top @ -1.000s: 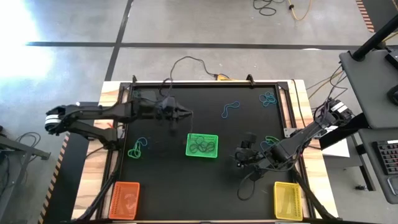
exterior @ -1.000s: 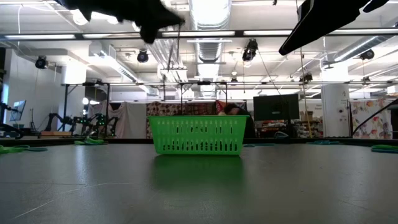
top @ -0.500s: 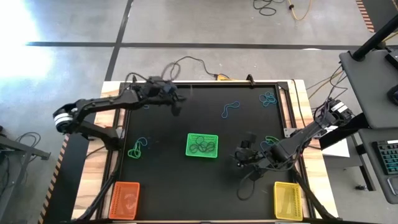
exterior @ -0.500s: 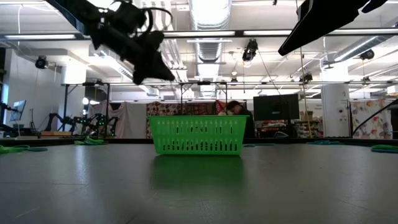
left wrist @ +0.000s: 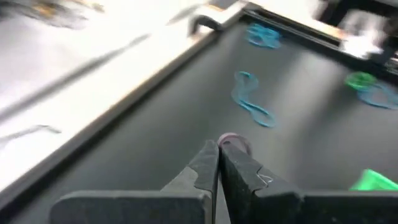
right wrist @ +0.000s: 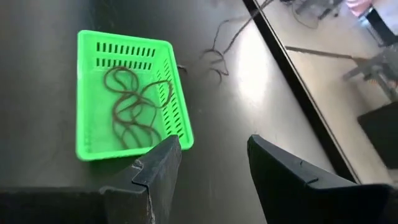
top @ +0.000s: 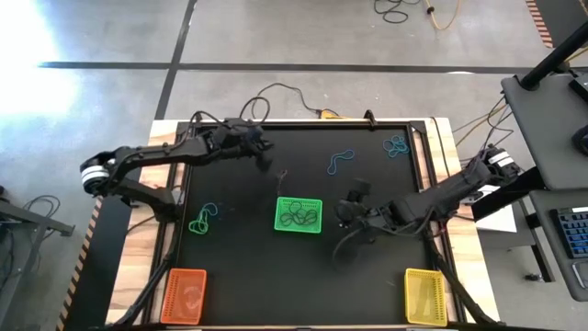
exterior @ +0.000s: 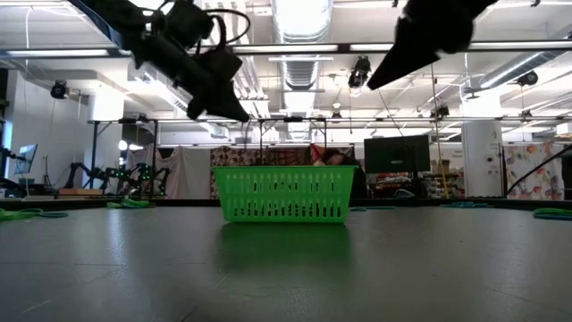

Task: Sort rubber bands into baskets
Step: Put the violet rubber band into the green basket

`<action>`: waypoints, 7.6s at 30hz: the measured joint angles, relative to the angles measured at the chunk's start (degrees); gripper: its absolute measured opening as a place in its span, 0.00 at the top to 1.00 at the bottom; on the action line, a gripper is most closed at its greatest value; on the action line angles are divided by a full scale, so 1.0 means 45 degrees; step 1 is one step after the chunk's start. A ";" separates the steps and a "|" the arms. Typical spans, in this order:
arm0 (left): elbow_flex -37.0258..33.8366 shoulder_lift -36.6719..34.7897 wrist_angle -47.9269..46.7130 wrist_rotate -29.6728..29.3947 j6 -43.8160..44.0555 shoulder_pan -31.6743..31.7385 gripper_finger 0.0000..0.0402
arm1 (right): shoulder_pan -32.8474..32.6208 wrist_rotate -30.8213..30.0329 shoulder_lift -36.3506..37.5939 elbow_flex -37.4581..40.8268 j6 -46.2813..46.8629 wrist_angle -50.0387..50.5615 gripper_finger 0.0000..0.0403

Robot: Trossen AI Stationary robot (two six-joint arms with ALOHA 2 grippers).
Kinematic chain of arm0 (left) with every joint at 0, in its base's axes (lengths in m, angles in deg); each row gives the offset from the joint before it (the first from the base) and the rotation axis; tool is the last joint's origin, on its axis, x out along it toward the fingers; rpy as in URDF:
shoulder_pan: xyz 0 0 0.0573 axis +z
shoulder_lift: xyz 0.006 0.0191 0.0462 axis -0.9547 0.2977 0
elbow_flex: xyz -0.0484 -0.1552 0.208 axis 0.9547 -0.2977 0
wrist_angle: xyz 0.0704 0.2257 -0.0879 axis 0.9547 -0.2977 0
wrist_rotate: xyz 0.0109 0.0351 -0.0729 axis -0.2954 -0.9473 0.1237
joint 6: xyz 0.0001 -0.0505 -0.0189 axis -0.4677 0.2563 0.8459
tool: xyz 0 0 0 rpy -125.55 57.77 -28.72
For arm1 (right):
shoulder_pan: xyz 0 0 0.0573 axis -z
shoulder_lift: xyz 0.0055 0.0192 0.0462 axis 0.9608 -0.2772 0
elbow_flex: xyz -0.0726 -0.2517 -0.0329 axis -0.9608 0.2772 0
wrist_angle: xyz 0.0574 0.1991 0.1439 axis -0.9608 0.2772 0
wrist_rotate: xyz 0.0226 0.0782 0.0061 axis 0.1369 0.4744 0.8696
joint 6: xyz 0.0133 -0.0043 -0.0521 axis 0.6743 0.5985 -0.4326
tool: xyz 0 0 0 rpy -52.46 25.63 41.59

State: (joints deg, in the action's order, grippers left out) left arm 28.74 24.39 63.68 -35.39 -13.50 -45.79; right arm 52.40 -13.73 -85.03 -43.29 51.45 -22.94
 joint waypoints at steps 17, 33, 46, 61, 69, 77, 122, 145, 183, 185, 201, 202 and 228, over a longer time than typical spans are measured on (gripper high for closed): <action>-0.0999 0.0021 -0.2388 -0.0697 0.0637 0.0063 1.00 | 0.6679 0.9705 -0.5070 -0.1656 -0.4074 -0.7758 0.55; -0.2675 0.0065 -0.2025 -0.1343 0.1504 0.0063 1.00 | 0.8176 1.0220 -1.0307 -0.7691 -0.3276 -0.3337 0.55; -0.3317 0.0065 -0.1444 -0.1348 0.1542 0.0068 1.00 | 0.8239 0.9419 -1.2196 -1.0851 -0.3792 -0.0183 0.72; -0.3810 0.0060 -0.1401 -0.1349 0.1533 0.0068 1.00 | 0.8312 0.9075 -1.2363 -1.1612 -0.4608 0.0412 0.98; -0.4212 0.0060 -0.1339 -0.1352 0.1681 0.0068 1.00 | 0.8312 0.9016 -1.2107 -1.1603 -0.4689 0.0757 0.98; -0.4335 0.0050 -0.0523 -0.1352 0.1919 0.0068 1.00 | 0.8326 0.8394 -1.1085 -1.1602 -0.5092 0.0032 0.98; -0.3388 0.1116 -0.0142 0.1519 0.1656 0.2803 1.00 | 0.4993 0.7804 -0.1029 -0.3411 -0.3669 -0.4073 0.98; -0.3468 -0.1809 -0.1967 0.2082 0.1889 0.1021 0.27 | 0.3135 0.6765 -0.2086 -0.2725 -0.2051 -0.4124 0.98; -0.3461 -0.3667 0.0653 -0.5090 0.4901 -0.7257 0.28 | 0.3659 0.8887 -0.5896 -0.3695 -0.1510 -0.1807 0.71; -0.3466 -0.3613 0.0662 -0.5404 0.4925 -0.7266 0.28 | 0.3642 0.8893 -0.5677 -0.3841 -0.1713 -0.1696 0.65; -0.3475 -0.2685 0.0937 -0.6349 0.5786 -0.6244 0.28 | 0.2735 0.6534 -0.2883 -0.3822 -0.2240 0.0128 0.38; -0.3475 -0.2603 0.0837 -0.6450 0.5814 -0.6027 0.28 | 0.2592 0.6116 -0.2683 -0.3749 -0.2275 0.0131 0.38; -0.3419 0.4178 0.4843 -0.3886 0.4237 -0.0416 0.27 | 0.0890 0.3981 0.0147 0.1594 -0.0300 -0.3626 0.32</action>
State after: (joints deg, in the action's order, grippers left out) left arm 13.36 43.19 85.47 -52.87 5.57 -47.66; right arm 56.41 4.18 -84.36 -36.11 50.10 -39.25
